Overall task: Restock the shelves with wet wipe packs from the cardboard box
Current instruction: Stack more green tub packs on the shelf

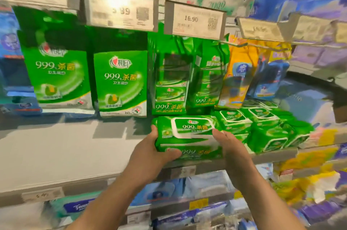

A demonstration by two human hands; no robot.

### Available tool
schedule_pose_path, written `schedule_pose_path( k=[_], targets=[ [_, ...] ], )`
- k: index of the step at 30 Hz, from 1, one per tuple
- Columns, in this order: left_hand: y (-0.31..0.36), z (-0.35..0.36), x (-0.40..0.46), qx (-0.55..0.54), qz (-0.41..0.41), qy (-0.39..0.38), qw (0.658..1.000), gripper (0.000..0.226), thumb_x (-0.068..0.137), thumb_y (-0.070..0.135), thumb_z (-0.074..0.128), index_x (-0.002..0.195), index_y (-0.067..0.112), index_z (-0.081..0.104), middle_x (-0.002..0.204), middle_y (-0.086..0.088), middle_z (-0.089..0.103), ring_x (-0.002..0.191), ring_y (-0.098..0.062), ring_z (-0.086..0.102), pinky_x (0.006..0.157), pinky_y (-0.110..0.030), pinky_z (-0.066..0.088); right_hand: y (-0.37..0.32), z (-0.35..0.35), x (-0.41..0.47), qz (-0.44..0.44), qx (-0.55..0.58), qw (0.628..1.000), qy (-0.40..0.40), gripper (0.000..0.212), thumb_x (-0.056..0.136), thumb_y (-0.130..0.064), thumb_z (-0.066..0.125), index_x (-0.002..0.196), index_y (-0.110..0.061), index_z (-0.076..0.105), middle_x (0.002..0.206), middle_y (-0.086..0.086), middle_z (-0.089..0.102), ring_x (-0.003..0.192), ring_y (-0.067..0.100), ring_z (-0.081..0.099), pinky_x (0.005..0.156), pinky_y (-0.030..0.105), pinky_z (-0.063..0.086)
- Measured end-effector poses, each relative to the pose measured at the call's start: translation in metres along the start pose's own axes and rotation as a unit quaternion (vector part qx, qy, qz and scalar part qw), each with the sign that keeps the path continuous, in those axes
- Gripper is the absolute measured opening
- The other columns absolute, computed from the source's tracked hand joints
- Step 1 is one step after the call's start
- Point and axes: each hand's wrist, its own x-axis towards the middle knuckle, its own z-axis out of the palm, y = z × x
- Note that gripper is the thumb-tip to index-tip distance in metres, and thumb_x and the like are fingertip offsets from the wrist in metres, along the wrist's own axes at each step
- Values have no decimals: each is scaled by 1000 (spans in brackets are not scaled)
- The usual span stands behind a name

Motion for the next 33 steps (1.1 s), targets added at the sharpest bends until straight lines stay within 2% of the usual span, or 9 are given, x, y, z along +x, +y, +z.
schedule_pose_path(
  k=[3, 5, 8, 10, 12, 16, 20, 25, 33],
  targets=[
    [3, 14, 17, 10, -9, 24, 1000, 60, 75, 33, 84, 129, 33, 57, 104, 21, 73, 99, -4, 69, 88, -27, 54, 0, -11, 24, -17, -37, 999, -14, 73, 75, -71, 71, 123, -16, 64, 126, 9, 64, 108, 28, 62, 83, 44, 51],
    [6, 19, 26, 23, -5, 48, 999, 44, 78, 30, 82, 117, 36, 63, 101, 22, 74, 92, 3, 69, 78, -15, 51, -1, -15, 37, -25, -36, 999, -22, 84, 63, -69, 80, 132, -24, 60, 130, 4, 62, 117, 32, 62, 96, 53, 52],
    [7, 21, 39, 60, -11, 96, 994, 34, 77, 36, 81, 108, 37, 67, 88, 30, 72, 78, 16, 64, 61, -1, 41, 1, -19, 50, -74, -149, 985, -34, 78, 76, -52, 72, 148, -35, 47, 138, -4, 60, 123, 23, 59, 105, 48, 48],
    [6, 23, 46, 90, -16, 113, 989, 32, 77, 39, 80, 107, 36, 67, 84, 30, 71, 76, 19, 61, 58, 0, 40, 7, -23, 56, -130, -273, 953, 5, 71, 87, -52, 70, 150, -31, 46, 130, -1, 66, 115, 25, 62, 98, 43, 48],
    [1, 24, 52, 114, -21, 110, 987, 35, 78, 40, 80, 109, 34, 66, 86, 29, 70, 77, 19, 61, 60, -1, 41, 11, -25, 56, -181, -340, 922, 49, 64, 93, -57, 63, 148, -28, 49, 113, -3, 67, 100, 21, 62, 82, 36, 47],
    [-1, 22, 62, 147, -44, 112, 982, 33, 78, 42, 80, 106, 29, 66, 90, 20, 73, 85, 3, 67, 75, -19, 51, 8, -29, 54, -213, -379, 897, 85, 61, 92, -67, 55, 142, -33, 54, 115, -7, 59, 100, 13, 57, 71, 32, 45],
    [0, 24, 70, 200, -37, 135, 970, 28, 84, 45, 73, 105, 29, 64, 94, 16, 67, 85, -8, 61, 72, -25, 45, 5, -21, 69, -200, -379, 901, 64, 58, 96, -58, 57, 148, -33, 47, 92, -13, 53, 98, 24, 66, 73, 37, 50],
    [-3, 24, 76, 243, -52, 123, 961, 30, 89, 46, 66, 112, 27, 64, 107, 10, 69, 91, -13, 62, 81, -30, 50, 5, -15, 76, -149, -357, 921, 48, 54, 99, -53, 56, 148, -35, 41, 70, -10, 55, 77, 18, 64, 69, 39, 52],
    [-4, 26, 67, 263, -70, 154, 950, 49, 88, 55, 63, 127, 26, 59, 120, 2, 69, 109, -22, 63, 84, -28, 48, 10, 2, 65, -192, -374, 903, 90, 45, 100, -41, 51, 141, -22, 48, 74, -2, 64, 68, 23, 63, 66, 35, 55]
  ],
)
